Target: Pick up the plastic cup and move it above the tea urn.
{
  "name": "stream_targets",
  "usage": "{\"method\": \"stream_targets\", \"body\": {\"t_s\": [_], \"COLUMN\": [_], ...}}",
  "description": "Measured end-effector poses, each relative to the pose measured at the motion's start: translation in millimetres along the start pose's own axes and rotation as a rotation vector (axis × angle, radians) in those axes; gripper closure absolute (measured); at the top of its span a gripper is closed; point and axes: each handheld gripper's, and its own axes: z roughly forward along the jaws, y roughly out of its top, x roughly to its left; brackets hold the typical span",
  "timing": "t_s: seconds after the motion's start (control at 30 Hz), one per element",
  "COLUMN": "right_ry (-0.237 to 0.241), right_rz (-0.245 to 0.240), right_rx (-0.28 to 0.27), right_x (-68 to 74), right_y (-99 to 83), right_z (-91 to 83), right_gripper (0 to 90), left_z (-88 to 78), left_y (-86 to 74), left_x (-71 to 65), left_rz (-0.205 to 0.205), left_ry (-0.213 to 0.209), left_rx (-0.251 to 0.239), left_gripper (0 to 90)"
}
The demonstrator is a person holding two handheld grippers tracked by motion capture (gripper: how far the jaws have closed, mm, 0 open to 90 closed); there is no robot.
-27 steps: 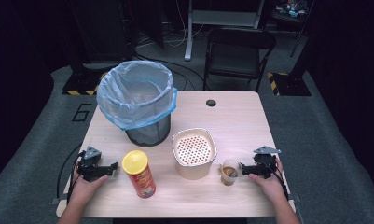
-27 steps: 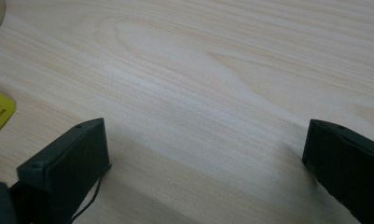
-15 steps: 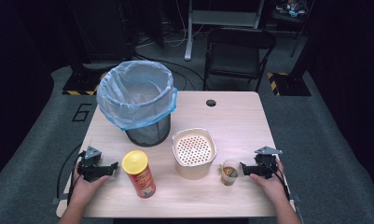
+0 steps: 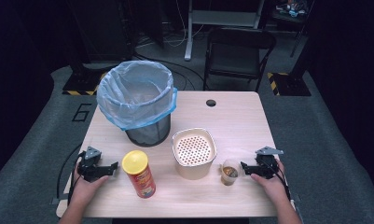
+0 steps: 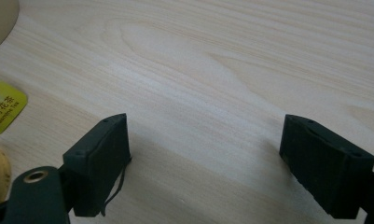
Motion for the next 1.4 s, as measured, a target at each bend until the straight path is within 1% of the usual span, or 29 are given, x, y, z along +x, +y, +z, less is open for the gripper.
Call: {"method": "stream_targets", "body": {"t_s": [0.07, 0.1, 0.13, 0.17, 0.2, 0.23, 0.27, 0.3, 0.33, 0.37, 0.4, 0.47, 0.57, 0.67, 0.73, 0.77, 0.87, 0.9, 1.0, 1.03, 1.07, 1.1, 1.13, 1.17, 1.2, 1.23, 1.3, 1.33, 1.4], "right_ry": [0.003, 0.001, 0.001, 0.010, 0.020, 0.028, 0.028, 0.025, 0.025, 0.020, 0.022, 0.037, 0.047, 0.087, 0.096, 0.126, 0.141, 0.151, 0.160, 0.184, 0.184, 0.213, 0.213, 0.232, 0.232, 0.245, 0.248, 0.271, 0.287], "right_rz": [0.001, 0.007, 0.007, 0.012, 0.014, 0.016, 0.016, 0.004, 0.004, -0.011, -0.006, -0.015, -0.025, -0.001, 0.002, 0.005, 0.000, -0.025, -0.040, -0.054, -0.054, -0.063, -0.063, -0.076, -0.076, -0.082, -0.084, -0.085, -0.086], "right_rx": [0.002, 0.009, 0.009, 0.008, 0.009, 0.008, 0.008, -0.002, -0.002, -0.031, -0.037, -0.054, -0.062, -0.065, -0.071, -0.085, -0.095, -0.101, -0.111, -0.115, -0.115, -0.117, -0.117, -0.115, -0.115, -0.114, -0.117, -0.121, -0.123], "right_x": [0.1, -0.5, -0.5, -2.2, -2.7, -3.1, -3.1, -3.5, -3.5, -2.9, -1.7, 0.2, 5.5, 11.7, 13.7, 18.6, 23.2, 28.7, 33.5, 39.0, 39.0, 46.6, 46.6, 53.3, 53.3, 59.5, 61.5, 67.0, 72.0], "right_y": [0.2, 1.5, 1.5, 2.0, 2.3, 2.8, 2.8, 6.8, 6.8, 13.4, 16.2, 23.4, 33.5, 44.0, 47.3, 54.9, 61.2, 69.8, 76.5, 83.8, 83.8, 90.8, 90.8, 96.3, 96.3, 101.3, 103.1, 108.1, 111.6], "right_z": [-0.3, -2.3, -2.3, -4.2, -5.2, -6.6, -6.6, -11.8, -11.8, -18.1, -20.9, -26.1, -32.5, -39.3, -41.1, -44.5, -47.1, -50.6, -52.7, -54.5, -54.5, -55.8, -55.8, -56.0, -56.0, -55.5, -55.2, -55.3, -55.6], "right_gripper": [16.6, 24.4, 24.4, 31.0, 34.7, 37.8, 37.8, 40.1, 40.1, 41.2, 41.4, 42.4, 43.6, 46.5, 46.9, 47.5, 48.9, 50.3, 51.2, 53.5, 53.5, 55.9, 55.9, 57.0, 57.0, 57.6, 57.6, 58.0, 58.1], "left_z": [0.0, 0.0, 0.0, 0.0, 0.0, 0.0, 0.0, 0.0, 0.0, 0.0, 0.0, 0.0, -0.4, -0.3, -0.4, -0.3, -0.3, -0.3, -0.3, -0.3, -0.3, -0.3, -0.3, -0.2, -0.2, -0.4, -0.4, -0.4, -0.4], "left_y": [0.1, 0.1, 0.1, 0.1, 0.1, 0.1, 0.1, 0.1, 0.1, 0.1, 0.0, 0.0, -0.1, -0.1, -0.1, -0.1, -0.1, -0.2, -0.2, -0.2, -0.2, -0.2, -0.2, -0.3, -0.3, -0.2, -0.2, -0.2, -0.3], "left_x": [0.0, 0.0, 0.0, 0.0, 0.0, 0.0, 0.0, -0.1, -0.1, -0.2, -0.3, -0.5, -0.9, -1.1, -1.1, -1.2, -1.3, -1.4, -1.4, -1.4, -1.4, -1.4, -1.4, -1.4, -1.4, -1.4, -1.4, -1.4, -1.5], "left_rz": [0.000, 0.001, 0.001, 0.001, 0.001, 0.001, 0.001, 0.001, 0.001, -0.001, -0.001, -0.003, -0.007, -0.008, -0.008, -0.009, -0.009, -0.011, -0.010, -0.010, -0.010, -0.010, -0.010, -0.010, -0.010, -0.007, -0.006, -0.007, -0.007], "left_ry": [-0.001, 0.001, 0.001, 0.000, 0.000, 0.000, 0.001, 0.001, 0.001, 0.003, 0.003, 0.003, 0.002, 0.004, 0.003, 0.005, 0.006, 0.006, 0.007, 0.006, 0.006, 0.006, 0.006, 0.007, 0.007, 0.010, 0.010, 0.011, 0.011], "left_rx": [0.001, 0.001, 0.001, 0.001, 0.001, 0.002, 0.001, 0.001, 0.001, 0.001, 0.001, 0.000, 0.006, 0.005, 0.006, 0.005, 0.005, 0.004, 0.004, 0.005, 0.005, 0.005, 0.004, 0.004, 0.004, 0.004, 0.004, 0.004, 0.004], "left_gripper": [12.4, 12.4, 12.3, 12.4, 12.3, 12.3, 12.3, 12.3, 12.3, 12.3, 12.3, 12.3, 12.3, 12.3, 12.3, 12.3, 12.3, 12.3, 12.3, 12.3, 12.3, 12.3, 12.3, 12.3, 12.3, 12.3, 12.3, 12.3, 12.3]}}
